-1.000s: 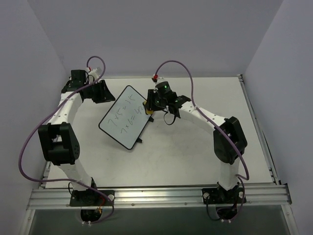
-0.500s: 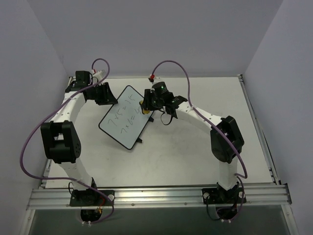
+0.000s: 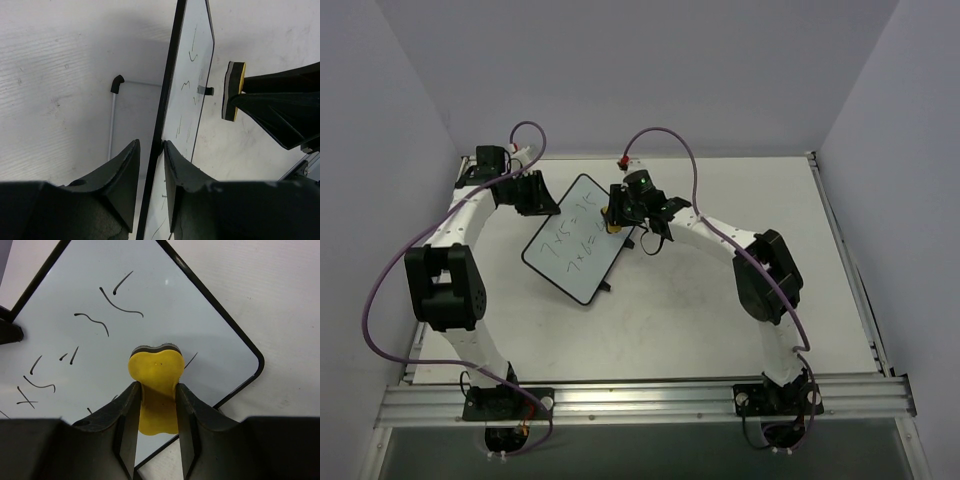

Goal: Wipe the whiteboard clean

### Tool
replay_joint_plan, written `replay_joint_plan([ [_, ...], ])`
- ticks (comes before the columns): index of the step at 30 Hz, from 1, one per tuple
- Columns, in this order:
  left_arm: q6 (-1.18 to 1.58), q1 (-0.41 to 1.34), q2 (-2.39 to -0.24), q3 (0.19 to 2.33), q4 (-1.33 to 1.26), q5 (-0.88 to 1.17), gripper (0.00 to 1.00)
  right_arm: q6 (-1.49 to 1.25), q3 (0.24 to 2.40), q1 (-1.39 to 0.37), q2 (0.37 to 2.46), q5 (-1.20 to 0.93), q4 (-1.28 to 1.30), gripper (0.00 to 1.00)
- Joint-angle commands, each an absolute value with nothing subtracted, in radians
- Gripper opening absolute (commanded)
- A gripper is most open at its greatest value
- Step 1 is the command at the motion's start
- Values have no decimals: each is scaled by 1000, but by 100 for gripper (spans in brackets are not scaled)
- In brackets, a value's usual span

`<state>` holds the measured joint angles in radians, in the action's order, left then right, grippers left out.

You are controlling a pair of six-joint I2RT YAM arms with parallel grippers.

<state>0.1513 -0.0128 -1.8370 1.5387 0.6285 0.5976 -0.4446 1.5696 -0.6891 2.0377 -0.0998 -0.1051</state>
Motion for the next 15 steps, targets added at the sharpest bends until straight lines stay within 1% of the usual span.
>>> replay_joint_plan([
  [1,129,-11,-1850,1560,624,635,34,-439,1634,-698,2046,-71,-147,13],
  [3,129,-12,-1853,1560,626,640,31,-439,1647,-698,2059,-66,-150,13],
  [7,129,-11,-1861,1555,621,644,31,-439,1674,-698,2085,-52,-153,13],
  [8,129,20,-1859,1557,623,646,31,-439,1678,-698,2097,-49,-156,13],
  [15,127,25,-1861,1552,618,647,24,-434,1749,-698,2163,-23,-170,13],
])
